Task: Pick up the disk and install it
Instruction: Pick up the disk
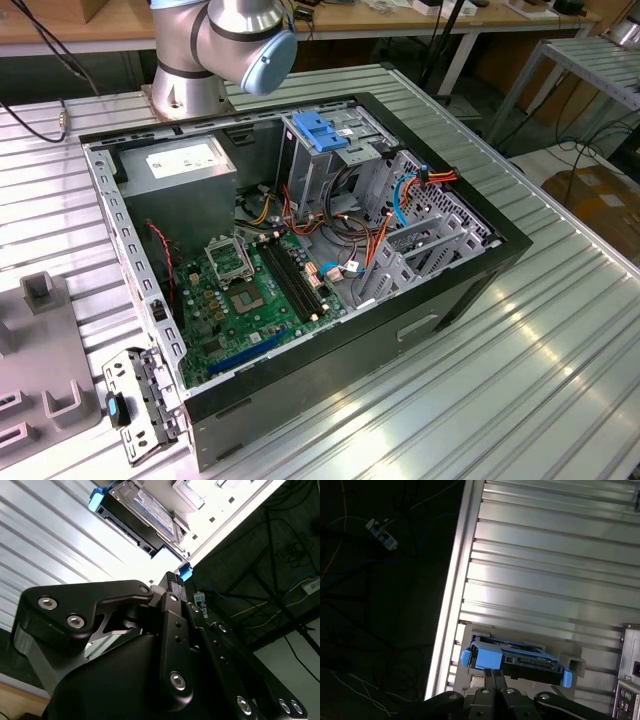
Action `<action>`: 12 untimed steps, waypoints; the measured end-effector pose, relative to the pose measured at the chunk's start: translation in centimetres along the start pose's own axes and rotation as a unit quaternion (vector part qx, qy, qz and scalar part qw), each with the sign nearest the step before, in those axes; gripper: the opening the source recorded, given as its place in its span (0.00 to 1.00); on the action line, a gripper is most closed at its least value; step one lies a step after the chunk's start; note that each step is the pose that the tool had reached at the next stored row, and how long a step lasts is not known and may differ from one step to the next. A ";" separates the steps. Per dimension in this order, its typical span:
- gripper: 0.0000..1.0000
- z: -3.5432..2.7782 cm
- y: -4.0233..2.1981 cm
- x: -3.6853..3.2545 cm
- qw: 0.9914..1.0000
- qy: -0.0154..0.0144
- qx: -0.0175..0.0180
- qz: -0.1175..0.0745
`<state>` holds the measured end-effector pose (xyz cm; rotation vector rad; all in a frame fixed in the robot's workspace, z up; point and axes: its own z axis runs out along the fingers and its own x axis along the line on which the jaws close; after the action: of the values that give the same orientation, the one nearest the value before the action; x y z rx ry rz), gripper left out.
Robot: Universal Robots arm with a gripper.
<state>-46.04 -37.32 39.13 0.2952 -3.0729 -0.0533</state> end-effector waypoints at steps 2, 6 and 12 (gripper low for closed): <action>0.11 0.00 0.00 -0.06 1.000 0.001 0.001 -0.017; 0.11 0.04 -0.04 -0.19 0.999 0.001 0.002 -0.039; 0.11 0.06 -0.05 -0.24 0.996 0.003 0.004 -0.086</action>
<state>-45.80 -37.33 39.06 0.5577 -3.0338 -0.0459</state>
